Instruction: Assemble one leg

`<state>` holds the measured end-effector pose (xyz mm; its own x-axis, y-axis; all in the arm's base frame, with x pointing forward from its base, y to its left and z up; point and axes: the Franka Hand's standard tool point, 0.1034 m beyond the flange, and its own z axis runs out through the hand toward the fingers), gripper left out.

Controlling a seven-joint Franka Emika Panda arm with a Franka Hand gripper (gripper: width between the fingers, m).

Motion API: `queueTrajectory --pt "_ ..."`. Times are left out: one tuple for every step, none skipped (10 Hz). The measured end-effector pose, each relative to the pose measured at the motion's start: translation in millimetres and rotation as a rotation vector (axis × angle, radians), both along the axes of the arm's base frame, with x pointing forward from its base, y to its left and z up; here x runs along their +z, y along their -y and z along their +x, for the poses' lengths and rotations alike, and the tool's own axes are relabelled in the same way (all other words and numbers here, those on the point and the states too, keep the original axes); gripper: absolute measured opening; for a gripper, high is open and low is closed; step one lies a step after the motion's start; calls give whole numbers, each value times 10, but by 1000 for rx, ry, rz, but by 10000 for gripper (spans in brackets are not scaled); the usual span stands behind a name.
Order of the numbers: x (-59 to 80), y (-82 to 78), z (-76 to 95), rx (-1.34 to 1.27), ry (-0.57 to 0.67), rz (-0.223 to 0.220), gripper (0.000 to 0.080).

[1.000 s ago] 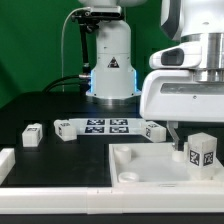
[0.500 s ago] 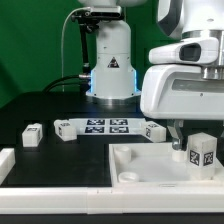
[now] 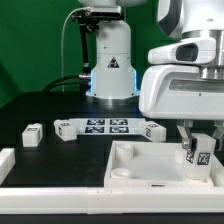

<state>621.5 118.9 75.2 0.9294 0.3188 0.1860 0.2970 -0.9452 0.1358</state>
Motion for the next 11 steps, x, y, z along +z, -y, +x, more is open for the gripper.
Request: queueTrajectory --pt "0 -1 0 -13 1 4 291" --pt "-1 -13 -3 -177 12 47 291" --pt "-2 -41 -9 -327 26 84 291" --pt "2 -56 -4 -403 35 104 291" --pt "4 -51 0 -546 51 144 291" --pt "1 -39 0 -646 69 171 291" --pt "-6 -17 -6 -793 73 208 291" --pt "-13 4 -11 -943 77 238 292" --pt "-15 30 -9 -1098 76 272 292" --pt "-15 35 -11 -1207 71 297 292" --pt "-19 52 -4 -1288 72 320 294"
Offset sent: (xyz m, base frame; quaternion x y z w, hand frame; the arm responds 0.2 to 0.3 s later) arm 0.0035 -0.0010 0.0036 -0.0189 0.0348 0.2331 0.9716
